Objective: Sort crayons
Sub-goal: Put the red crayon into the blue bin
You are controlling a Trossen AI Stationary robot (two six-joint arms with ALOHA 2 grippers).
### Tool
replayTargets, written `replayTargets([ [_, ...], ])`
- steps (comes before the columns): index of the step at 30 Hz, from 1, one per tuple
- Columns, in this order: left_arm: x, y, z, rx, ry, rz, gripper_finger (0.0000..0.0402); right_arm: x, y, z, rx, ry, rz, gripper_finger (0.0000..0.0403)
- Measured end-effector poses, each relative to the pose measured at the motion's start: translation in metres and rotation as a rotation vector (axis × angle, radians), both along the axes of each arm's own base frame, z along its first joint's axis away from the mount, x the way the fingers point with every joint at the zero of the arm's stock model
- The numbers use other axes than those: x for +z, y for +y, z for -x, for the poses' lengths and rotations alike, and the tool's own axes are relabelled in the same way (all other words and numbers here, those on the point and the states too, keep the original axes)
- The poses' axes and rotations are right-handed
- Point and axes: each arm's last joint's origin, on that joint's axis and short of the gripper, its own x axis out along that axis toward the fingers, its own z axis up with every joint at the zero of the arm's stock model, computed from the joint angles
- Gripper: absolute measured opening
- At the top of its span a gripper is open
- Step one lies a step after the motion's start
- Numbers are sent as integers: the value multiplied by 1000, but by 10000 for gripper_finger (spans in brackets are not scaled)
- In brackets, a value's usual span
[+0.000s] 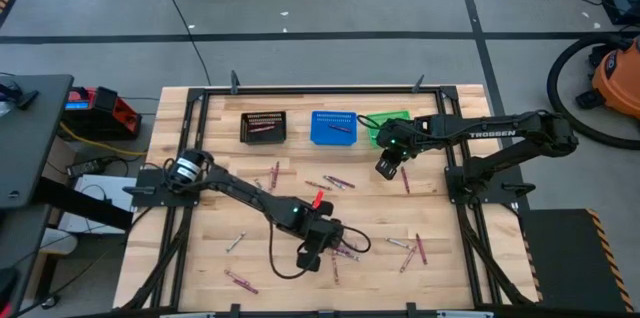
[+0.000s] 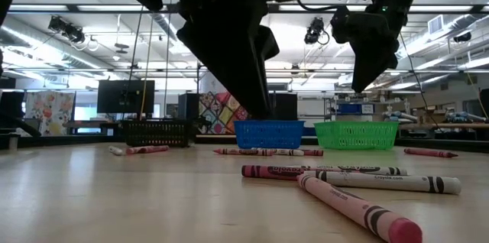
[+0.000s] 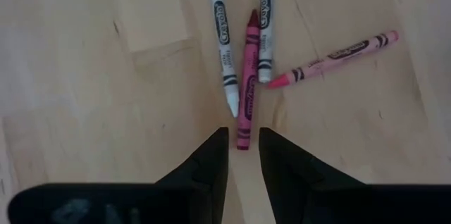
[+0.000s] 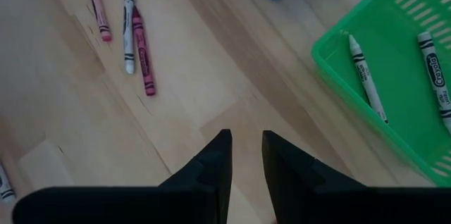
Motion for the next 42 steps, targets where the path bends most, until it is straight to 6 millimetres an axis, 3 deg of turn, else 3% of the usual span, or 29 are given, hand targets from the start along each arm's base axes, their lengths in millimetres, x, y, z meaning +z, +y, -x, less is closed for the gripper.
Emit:
replayTargets([
  [13,-25,-23,1,35,-9,-60,91,0,4,-1,-6,-4,-13,87],
  [29,-27,-5,-3,32,27,-87,91,0,7,-1,12,-5,-12,87],
  [42,-28,-8,-3,3,44,-46,91,0,7,-1,12,-4,-11,87],
])
